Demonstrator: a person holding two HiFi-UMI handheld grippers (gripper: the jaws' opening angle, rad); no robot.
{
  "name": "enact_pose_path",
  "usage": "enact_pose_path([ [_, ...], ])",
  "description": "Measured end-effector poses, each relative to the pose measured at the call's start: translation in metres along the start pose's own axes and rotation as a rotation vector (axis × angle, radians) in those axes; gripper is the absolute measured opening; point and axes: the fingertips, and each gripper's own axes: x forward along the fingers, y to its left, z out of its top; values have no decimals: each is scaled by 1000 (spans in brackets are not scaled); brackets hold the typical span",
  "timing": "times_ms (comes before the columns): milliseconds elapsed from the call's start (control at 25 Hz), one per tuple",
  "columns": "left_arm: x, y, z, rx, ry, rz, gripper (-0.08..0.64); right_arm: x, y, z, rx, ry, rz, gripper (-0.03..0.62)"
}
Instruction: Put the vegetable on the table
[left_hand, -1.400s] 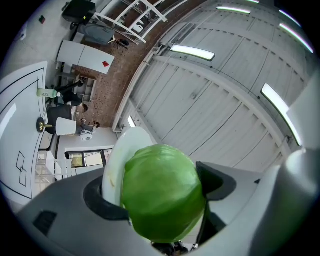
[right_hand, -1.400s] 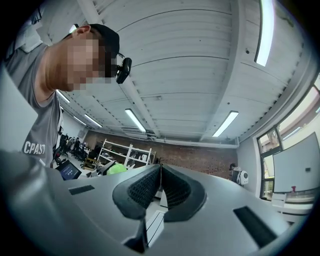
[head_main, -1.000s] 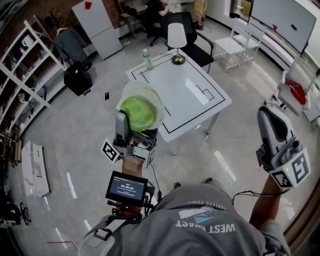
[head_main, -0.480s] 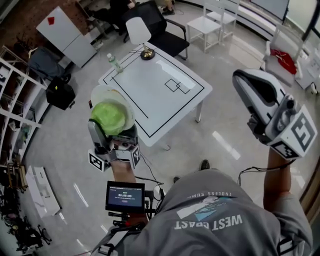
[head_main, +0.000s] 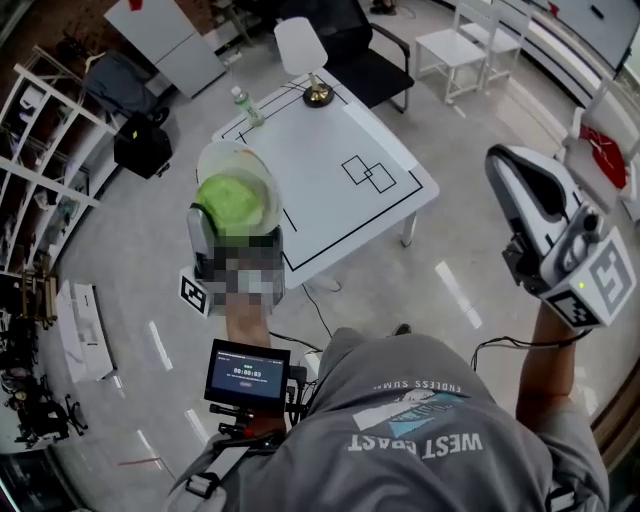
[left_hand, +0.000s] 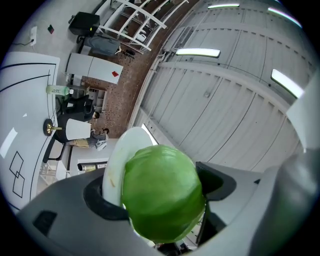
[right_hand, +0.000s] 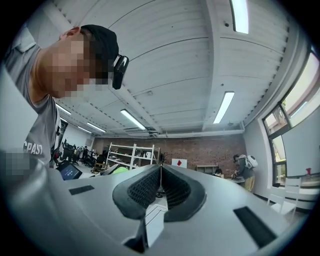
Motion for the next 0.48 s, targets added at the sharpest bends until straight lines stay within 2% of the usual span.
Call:
enact_pose_path([
  [200,14,25,8,22,13,29,420,17,-25,-21,34,1,6,8],
  [480,46,68,41,-11,41,23,420,58,-37,-30,25,16,-41,8],
])
